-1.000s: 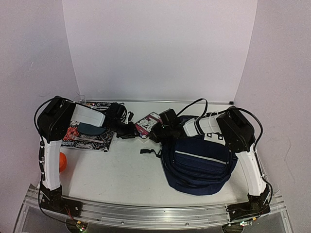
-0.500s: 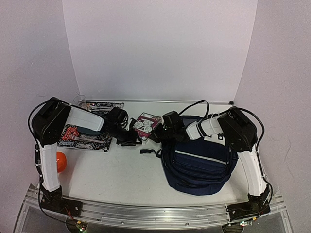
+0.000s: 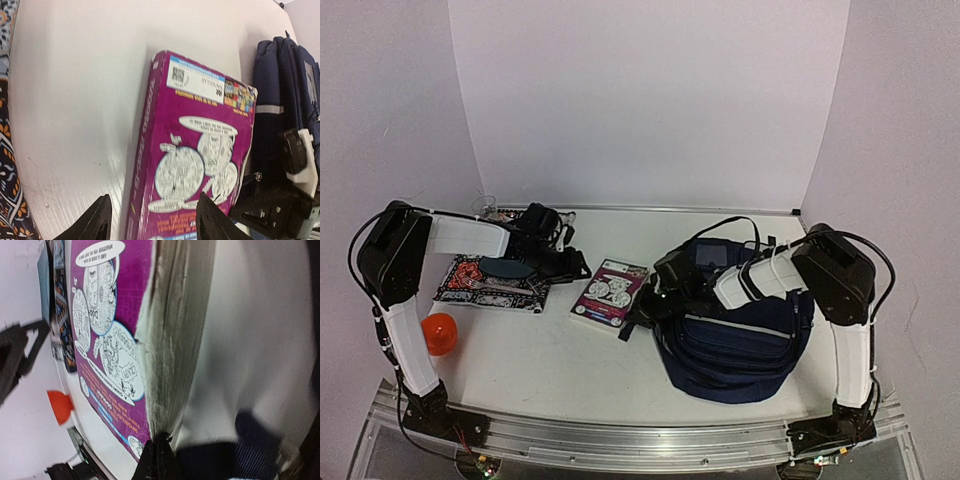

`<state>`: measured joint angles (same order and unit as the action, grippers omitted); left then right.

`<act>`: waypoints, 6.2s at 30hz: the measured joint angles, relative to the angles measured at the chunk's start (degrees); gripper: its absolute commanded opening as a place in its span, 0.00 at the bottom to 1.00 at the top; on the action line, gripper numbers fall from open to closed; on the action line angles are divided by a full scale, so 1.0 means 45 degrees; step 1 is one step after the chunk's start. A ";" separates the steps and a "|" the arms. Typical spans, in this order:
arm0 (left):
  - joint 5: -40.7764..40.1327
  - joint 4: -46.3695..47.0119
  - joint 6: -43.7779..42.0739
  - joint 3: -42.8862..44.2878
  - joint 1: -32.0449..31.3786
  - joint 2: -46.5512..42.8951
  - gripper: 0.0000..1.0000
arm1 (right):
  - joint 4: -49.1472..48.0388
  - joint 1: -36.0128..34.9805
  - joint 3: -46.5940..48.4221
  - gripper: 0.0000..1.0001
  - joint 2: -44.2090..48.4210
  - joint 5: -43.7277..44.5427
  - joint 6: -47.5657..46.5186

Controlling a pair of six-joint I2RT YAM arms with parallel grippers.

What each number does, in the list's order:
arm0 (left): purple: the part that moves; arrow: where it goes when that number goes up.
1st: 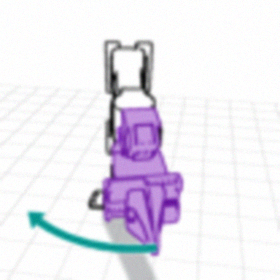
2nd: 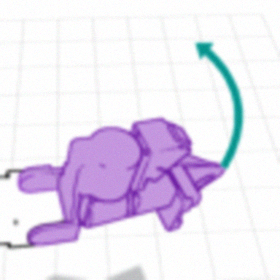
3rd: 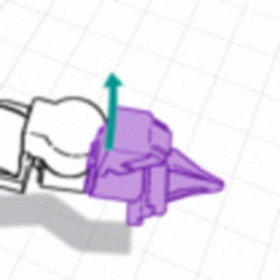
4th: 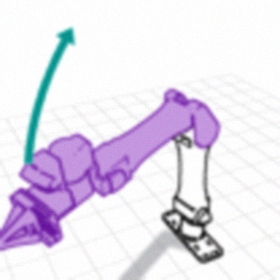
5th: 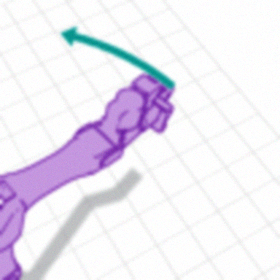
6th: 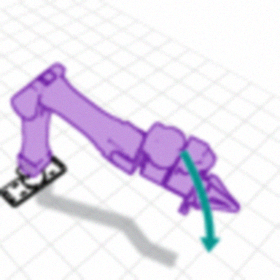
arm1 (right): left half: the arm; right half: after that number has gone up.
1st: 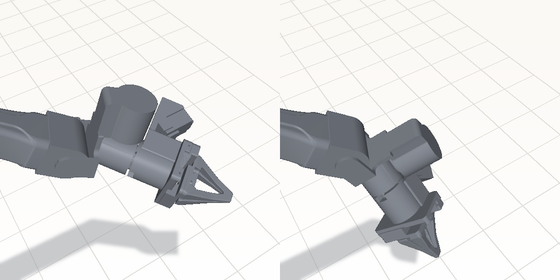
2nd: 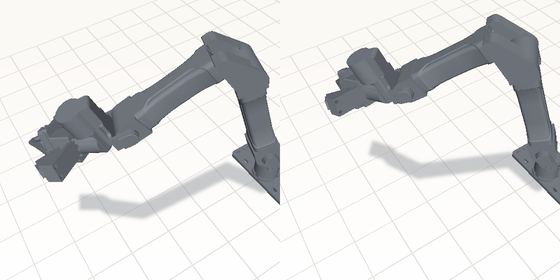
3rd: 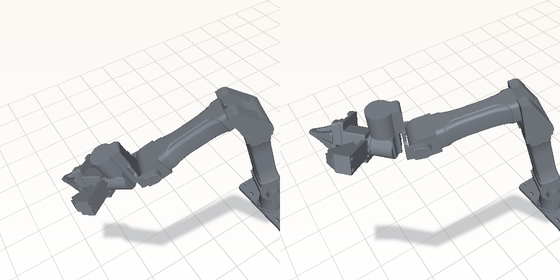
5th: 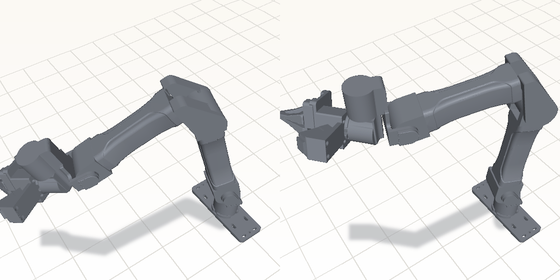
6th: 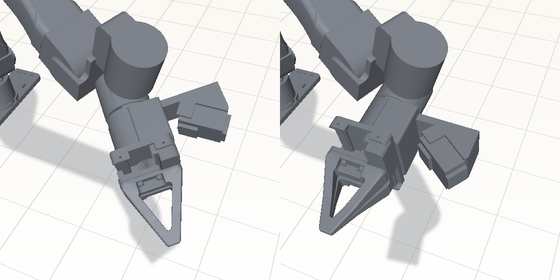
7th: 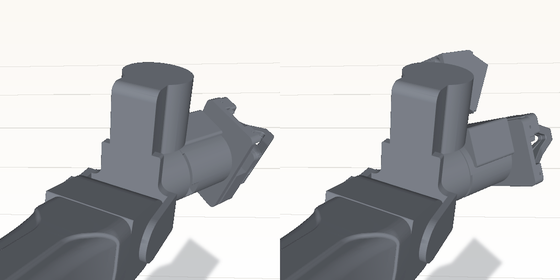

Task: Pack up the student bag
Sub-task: Move the book to the center of the board, then pick up the book from the center of the board, then pass from the right arm to the left, then pick up the largest pocket of the bag from the student bag.

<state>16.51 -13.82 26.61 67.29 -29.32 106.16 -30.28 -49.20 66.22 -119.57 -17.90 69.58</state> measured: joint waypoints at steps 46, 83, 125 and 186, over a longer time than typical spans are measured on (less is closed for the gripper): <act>0.2239 0.2773 0.4516 -0.7150 -0.1444 -0.3816 0.57 | 0.0382 -0.2161 -0.2907 0.62 0.2406 -0.0444 -0.0321; 0.2194 0.4038 0.6234 -0.7862 -0.1666 -0.4029 0.55 | -0.2151 -0.2218 -0.2117 0.11 0.0733 -0.0878 0.1875; 0.0951 0.7064 1.2687 -1.0349 -0.0885 -0.7690 0.72 | -0.6334 -0.2359 -0.0836 0.08 0.0101 0.0134 0.7064; 0.2872 0.8573 1.0833 -0.8859 0.1127 -0.6584 0.00 | 1.6179 -0.2475 0.1602 0.59 0.6326 0.4065 -0.8176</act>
<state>29.43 24.75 75.36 27.42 -24.25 76.53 42.53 -60.33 73.43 -91.10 0.39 32.78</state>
